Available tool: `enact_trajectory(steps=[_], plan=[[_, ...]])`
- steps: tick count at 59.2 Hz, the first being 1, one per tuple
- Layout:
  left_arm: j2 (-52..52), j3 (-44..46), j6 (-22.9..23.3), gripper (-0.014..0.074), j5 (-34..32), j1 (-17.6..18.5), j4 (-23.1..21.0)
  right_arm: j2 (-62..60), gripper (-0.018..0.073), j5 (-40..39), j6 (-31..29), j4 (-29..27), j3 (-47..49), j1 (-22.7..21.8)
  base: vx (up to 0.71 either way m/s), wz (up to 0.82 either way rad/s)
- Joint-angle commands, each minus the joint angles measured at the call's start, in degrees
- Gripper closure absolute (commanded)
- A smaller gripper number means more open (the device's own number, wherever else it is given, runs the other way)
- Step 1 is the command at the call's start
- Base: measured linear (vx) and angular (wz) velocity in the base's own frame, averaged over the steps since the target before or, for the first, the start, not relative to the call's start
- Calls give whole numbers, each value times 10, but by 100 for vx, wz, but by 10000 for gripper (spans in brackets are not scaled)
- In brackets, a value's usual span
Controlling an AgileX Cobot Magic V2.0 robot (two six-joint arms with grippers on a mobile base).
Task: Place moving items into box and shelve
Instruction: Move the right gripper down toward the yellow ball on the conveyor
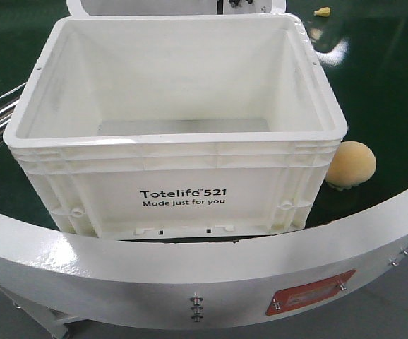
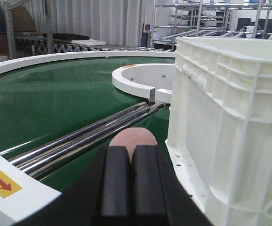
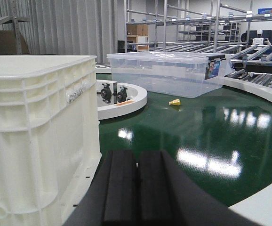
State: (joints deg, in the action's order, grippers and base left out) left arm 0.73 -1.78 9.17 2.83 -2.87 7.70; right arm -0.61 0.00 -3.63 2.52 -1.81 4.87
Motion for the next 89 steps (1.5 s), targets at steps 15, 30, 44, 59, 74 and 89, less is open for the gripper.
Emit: enact_trajectory(steps=[15, 30, 44, 59, 74, 89], plan=[[8, -15, 0, 575, -46, -2, -4, -8, 575, -44, -6, 1, -11, -2, 0, 0], [8, -15, 0, 575, -46, -2, -4, -8, 575, -58, -6, 1, -10, -2, 0, 0], [8, -8, 3, 575, -84, -2, -4, -8, 575, -65, -6, 0, 1, -2, 0, 0], [-9, 135, 4, 575, -61, -2, -4, 15, 575, -8, -8, -1, 133, -2, 0, 0], [-132, 311, 0, 575, 108, -2, -2, 146, 575, 105, -8, 9, 282, -2, 0, 0], [-263, 359, 0, 575, 276, -2, 0, 299, 575, 220, -7, -5, 324, -2, 0, 0]])
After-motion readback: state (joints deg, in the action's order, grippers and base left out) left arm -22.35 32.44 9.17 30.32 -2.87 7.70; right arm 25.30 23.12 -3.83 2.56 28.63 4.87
